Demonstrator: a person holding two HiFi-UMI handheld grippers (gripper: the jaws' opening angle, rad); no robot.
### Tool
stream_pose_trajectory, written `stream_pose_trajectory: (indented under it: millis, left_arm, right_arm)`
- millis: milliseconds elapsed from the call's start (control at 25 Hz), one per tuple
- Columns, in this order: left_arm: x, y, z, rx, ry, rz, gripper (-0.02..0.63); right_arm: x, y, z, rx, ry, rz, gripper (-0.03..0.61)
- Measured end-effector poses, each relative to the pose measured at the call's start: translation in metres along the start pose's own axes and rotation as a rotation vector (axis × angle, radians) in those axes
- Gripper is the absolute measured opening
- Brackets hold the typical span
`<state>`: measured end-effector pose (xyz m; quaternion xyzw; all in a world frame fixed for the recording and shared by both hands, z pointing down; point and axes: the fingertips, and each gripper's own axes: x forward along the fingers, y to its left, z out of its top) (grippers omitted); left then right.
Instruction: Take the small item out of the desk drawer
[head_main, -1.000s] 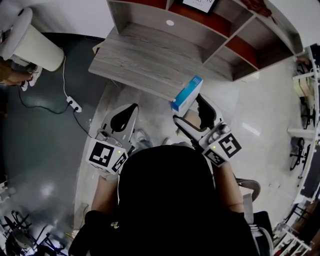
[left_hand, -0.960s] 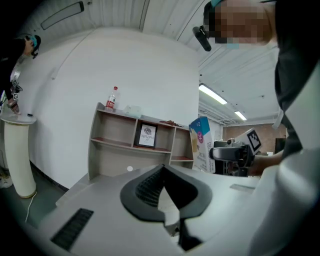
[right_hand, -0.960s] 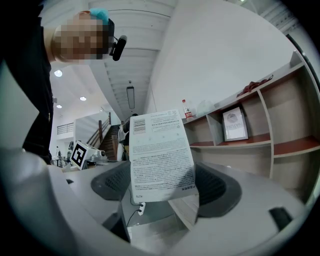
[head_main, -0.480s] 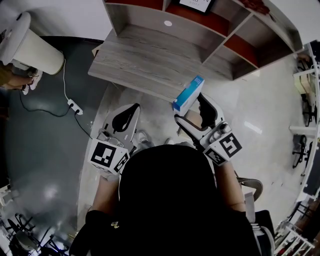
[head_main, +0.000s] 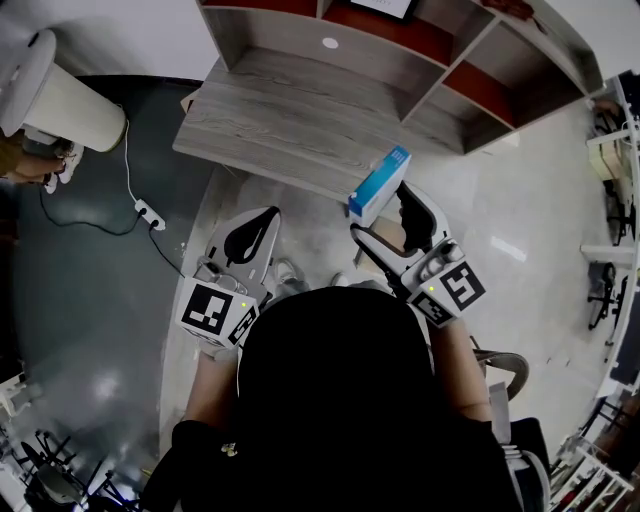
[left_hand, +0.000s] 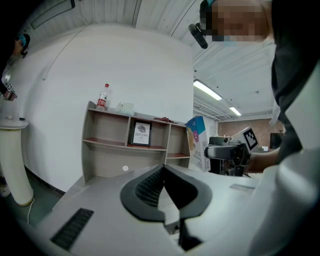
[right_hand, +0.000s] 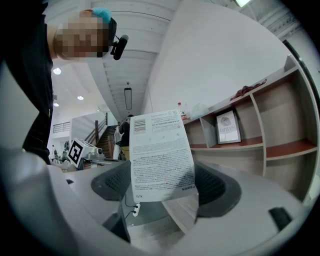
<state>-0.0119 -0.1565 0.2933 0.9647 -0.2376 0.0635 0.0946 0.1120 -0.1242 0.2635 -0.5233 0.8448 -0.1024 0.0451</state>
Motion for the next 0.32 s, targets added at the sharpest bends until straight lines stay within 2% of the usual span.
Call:
stream_pose_trajectory:
  millis: [320]
  left_arm:
    - [0.0006,-0.0051,-0.0039,0.001,0.005,-0.003,0.009]
  right_arm:
    - [-0.0072,-0.0033,-0.0059,-0.008,0.01,-0.01,0.396]
